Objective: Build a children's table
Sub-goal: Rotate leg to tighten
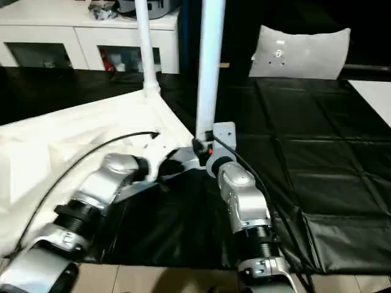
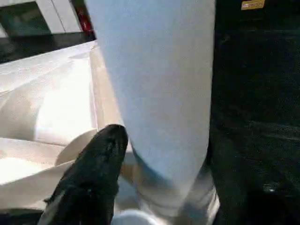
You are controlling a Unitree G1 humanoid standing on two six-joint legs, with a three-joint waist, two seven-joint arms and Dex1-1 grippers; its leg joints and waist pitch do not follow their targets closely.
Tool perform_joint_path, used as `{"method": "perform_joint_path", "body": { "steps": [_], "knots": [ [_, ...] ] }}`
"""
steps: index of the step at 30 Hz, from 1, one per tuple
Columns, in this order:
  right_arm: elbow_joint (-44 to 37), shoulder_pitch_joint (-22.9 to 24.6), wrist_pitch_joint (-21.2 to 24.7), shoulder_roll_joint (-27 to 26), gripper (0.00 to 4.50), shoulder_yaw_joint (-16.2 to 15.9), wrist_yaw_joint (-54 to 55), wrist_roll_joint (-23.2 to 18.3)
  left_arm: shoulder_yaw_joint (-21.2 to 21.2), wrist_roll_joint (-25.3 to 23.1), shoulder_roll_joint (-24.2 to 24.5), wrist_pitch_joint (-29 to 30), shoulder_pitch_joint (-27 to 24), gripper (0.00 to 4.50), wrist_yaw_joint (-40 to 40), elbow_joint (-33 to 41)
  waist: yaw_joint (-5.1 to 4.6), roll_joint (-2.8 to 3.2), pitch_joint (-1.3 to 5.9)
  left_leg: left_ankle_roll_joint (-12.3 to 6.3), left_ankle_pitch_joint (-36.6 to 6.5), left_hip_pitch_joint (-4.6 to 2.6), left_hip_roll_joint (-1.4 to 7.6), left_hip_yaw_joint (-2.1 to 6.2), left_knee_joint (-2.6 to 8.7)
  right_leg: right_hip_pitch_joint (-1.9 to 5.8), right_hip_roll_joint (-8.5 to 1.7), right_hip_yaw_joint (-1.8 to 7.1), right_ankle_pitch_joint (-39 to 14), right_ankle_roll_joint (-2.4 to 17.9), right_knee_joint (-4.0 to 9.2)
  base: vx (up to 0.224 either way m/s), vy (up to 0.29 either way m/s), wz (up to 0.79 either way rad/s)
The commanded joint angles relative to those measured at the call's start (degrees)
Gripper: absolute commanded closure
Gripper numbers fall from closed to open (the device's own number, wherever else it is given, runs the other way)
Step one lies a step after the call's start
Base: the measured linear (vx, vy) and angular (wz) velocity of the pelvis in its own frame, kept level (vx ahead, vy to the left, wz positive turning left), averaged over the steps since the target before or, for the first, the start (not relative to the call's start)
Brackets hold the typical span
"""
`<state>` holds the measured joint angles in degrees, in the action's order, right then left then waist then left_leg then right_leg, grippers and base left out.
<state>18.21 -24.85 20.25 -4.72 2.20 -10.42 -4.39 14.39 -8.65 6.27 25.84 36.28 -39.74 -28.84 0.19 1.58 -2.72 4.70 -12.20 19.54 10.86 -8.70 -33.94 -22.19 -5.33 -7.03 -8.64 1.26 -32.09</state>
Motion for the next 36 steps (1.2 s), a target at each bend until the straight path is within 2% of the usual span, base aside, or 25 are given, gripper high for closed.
{"method": "perform_joint_path", "body": {
  "steps": [1, 3, 4, 6, 8, 9, 10, 11, 15, 16, 18, 20, 23, 24, 25, 27, 28, 29, 31, 33, 36],
  "knots": [
    [0.52, 1.12, -0.35, -1.54, 1.37, -3.22, -5.82, -3.15, 0.75, 1.51, -0.64, -1.98, 0.33, 4.50, -0.43, 3.60, 0.62, -0.03, 4.02, -3.68, -7.86, 0.76, 1.70, 0.31, 4.15, 3.00, -3.54, 3.11, -14.03, 9.96, 2.95, 0.067, -0.034, 0.04],
    [0.02, 1.43, -1.52, -0.33, 1.15, -3.08, -7.49, -3.51, 1.03, 1.75, 0.21, -2.31, -0.21, 4.50, -1.90, 4.26, 0.86, -0.12, 4.51, -5.37, -2.87, 1.38, 1.56, 0.19, 3.55, 3.36, -3.59, 3.31, -7.60, 11.88, 1.92, 0.000, 0.000, 0.00],
    [-0.66, 1.92, -2.46, 1.12, 1.02, -3.02, -9.58, -3.98, 1.40, 1.96, 1.27, -3.00, -0.78, 4.50, -3.59, 4.82, 0.99, -0.07, 4.49, -6.66, -0.49, 1.61, 1.45, 0.09, 3.28, 3.23, -3.45, 3.34, -3.95, 12.96, 1.50, 0.000, 0.000, 0.00],
    [-1.89, 2.90, -4.48, 3.79, 0.92, -2.69, -13.29, -4.52, 2.01, 2.16, 3.26, -3.82, -1.65, 4.50, -6.45, 5.52, 1.18, -0.03, 4.45, -8.15, -0.14, 1.68, 1.40, -0.01, 3.09, 3.35, -3.42, 3.27, -2.76, 13.73, 1.28, 0.000, 0.000, 0.00],
    [-3.63, 4.22, -5.77, 7.22, 0.82, -2.54, -18.73, -5.56, 2.43, 2.61, 5.66, -5.18, -2.38, 4.50, -9.96, 5.95, 1.47, 0.02, 4.48, -8.76, -0.34, 1.72, 1.65, 0.04, 3.03, 3.53, -3.40, 3.21, -3.05, 13.67, 1.19, 0.000, 0.000, 0.00],
    [-3.63, 4.22, -5.77, 7.22, 0.82, -2.54, -18.73, -5.56, 2.43, 2.61, 5.66, -5.18, -2.38, 4.50, -9.96, 5.95, 1.52, 0.13, 4.37, -8.85, -0.66, 1.51, 1.81, -0.07, 3.08, 3.15, -3.31, 3.24, -3.78, 13.93, 1.28, 0.000, 0.000, 0.00],
    [-4.76, 5.17, -6.27, 10.54, 0.58, -3.23, -23.58, -6.25, 3.08, 2.98, 7.70, -7.00, -2.71, 4.50, -13.27, 5.87, 1.55, 0.10, 4.23, -8.42, -1.41, 1.50, 1.82, -0.11, 3.18, 3.05, -3.21, 3.20, -5.41, 13.88, 1.46, 0.000, 0.000, 0.00],
    [-4.76, 5.17, -6.27, 10.54, 0.50, -3.23, -23.58, -6.25, 3.08, 2.98, 7.70, -7.00, -2.71, 4.50, -13.27, 5.87, 1.76, 0.06, 4.17, -8.13, -2.24, 1.46, 1.76, -0.05, 3.23, 3.24, -3.17, 3.07, -6.83, 13.46, 1.68, 0.000, 0.000, 0.00],
    [-5.76, 6.16, -7.50, 16.45, 0.35, -4.29, -31.97, -6.95, 4.58, 3.38, 11.50, -10.91, -3.14, 4.50, -19.95, 5.26, 2.21, 0.03, 3.57, -5.54, -8.22, 0.95, 1.99, -0.27, 3.78, 2.67, -3.27, 3.27, -15.89, 10.95, 2.76, 0.000, 0.000, 0.00],
    [-6.02, 6.32, -7.80, 18.67, 0.35, -4.66, -35.55, -7.59, 5.47, 3.78, 13.17, -13.66, -3.24, 4.50, -23.29, 5.03, 2.46, -0.24, 3.61, -5.21, -9.50, 0.92, 1.94, -0.14, 3.85, 2.86, -3.37, 3.22, -18.29, 10.04, 2.93, 0.000, 0.000, 0.00],
    [-6.28, 6.35, -8.38, 22.21, 0.35, -5.38, -41.75, -8.71, 6.98, 4.02, 16.01, -16.20, -3.18, 4.50, -28.18, 4.55, 2.63, -0.19, 3.42, -4.96, -10.42, 0.72, 2.02, -0.22, 3.95, 2.57, -3.32, 3.36, -19.96, 9.45, 3.20, 0.000, 0.000, 0.00],
    [-6.60, 6.37, -8.10, 25.49, 0.35, -6.53, -49.16, -10.47, 8.12, 3.97, 18.33, -20.89, -2.52, 4.50, -32.61, 2.71, 2.97, -0.47, 3.43, -4.80, -10.65, 0.68, 2.04, -0.23, 3.99, 2.60, -3.35, 3.36, -20.29, 9.30, 3.17, 0.000, 0.000, 0.00],
    [-6.57, 6.28, -7.80, 27.54, 0.35, -7.84, -54.17, -11.53, 8.23, 4.96, 19.18, -21.98, -2.03, 4.50, -35.81, 1.98, 3.53, -0.27, 3.50, -4.54, -10.31, 0.43, 2.21, -0.24, 4.03, 2.51, -3.46, 3.37, -20.24, 9.61, 3.10, 0.000, 0.000, 0.00],
    [-6.50, 6.20, -7.84, 28.15, 0.35, -8.31, -55.60, -11.73, 8.26, 5.32, 19.41, -22.32, -1.88, 4.50, -36.86, 1.81, 3.72, -0.44, 3.55, -4.61, -9.87, 0.47, 2.22, -0.28, 4.02, 2.56, -3.44, 3.37, -19.74, 9.94, 2.95, 0.000, 0.000, 0.00],
    [-6.46, 6.15, -7.85, 28.43, 0.63, -8.53, -56.27, -11.83, 8.26, 5.50, 19.52, -22.47, -1.80, 4.50, -37.36, 1.73, 3.83, -0.38, 3.62, -4.64, -9.12, 0.63, 2.33, -0.28, 4.00, 2.61, -3.47, 3.41, -18.54, 10.36, 2.69, 0.000, 0.000, 0.00],
    [-6.23, 5.87, -7.66, 28.82, 0.63, -9.22, -58.21, -12.47, 8.89, 5.62, 20.15, -23.65, -1.50, 4.50, -39.05, 1.42, 4.07, -0.40, 3.78, -4.68, -8.12, 0.68, 2.39, -0.28, 3.92, 2.66, -3.53, 3.45, -16.85, 10.95, 2.42, 0.000, 0.000, 0.00],
    [-5.94, 5.57, -7.54, 29.29, 0.77, -10.12, -60.23, -12.80, 9.49, 5.93, 20.61, -24.45, -1.35, 4.50, -40.79, 1.29, 4.22, -0.39, 3.84, -4.74, -7.64, 0.63, 2.42, -0.32, 3.90, 2.63, -3.52, 3.44, -16.17, 11.13, 2.35, 0.000, 0.000, 0.00],
    [-5.80, 5.43, -7.51, 29.46, 0.90, -10.48, -61.08, -12.92, 9.76, 6.07, 20.81, -24.80, -1.29, 4.50, -41.57, 1.25, 4.29, -0.73, 3.83, -4.89, -7.50, 0.69, 2.38, -0.37, 3.87, 2.67, -3.51, 3.41, -16.13, 11.15, 2.36, 0.000, 0.000, 0.00],
    [-5.42, 5.13, -7.61, 29.70, 1.07, -11.19, -62.62, -12.87, 10.24, 6.45, 21.09, -25.31, -1.28, 4.50, -43.15, 1.34, 4.88, -0.55, 3.94, -5.25, -6.49, 0.66, 2.46, -0.44, 3.78, 2.60, -3.52, 3.44, -15.36, 11.32, 2.12, 0.000, 0.000, 0.00],
    [-5.00, 4.63, -7.28, 29.57, 1.22, -11.62, -63.35, -12.86, 10.47, 6.69, 20.99, -25.41, -1.43, 4.50, -44.08, 1.72, 5.09, -0.86, 3.89, -5.20, -6.24, 0.67, 2.49, -0.51, 3.79, 2.54, -3.57, 3.44, -15.59, 11.35, 2.10, 0.000, 0.000, 0.00],
    [-4.40, 3.92, -6.70, 29.61, 1.52, -12.26, -64.70, -13.26, 10.61, 6.45, 20.85, -25.92, -1.61, 4.50, -45.26, 1.90, 5.33, -0.77, 3.82, -4.72, -6.79, 0.61, 2.50, -0.54, 3.84, 2.52, -3.66, 3.45, -17.48, 10.70, 2.31, 0.000, 0.000, 0.00]
  ]
}}
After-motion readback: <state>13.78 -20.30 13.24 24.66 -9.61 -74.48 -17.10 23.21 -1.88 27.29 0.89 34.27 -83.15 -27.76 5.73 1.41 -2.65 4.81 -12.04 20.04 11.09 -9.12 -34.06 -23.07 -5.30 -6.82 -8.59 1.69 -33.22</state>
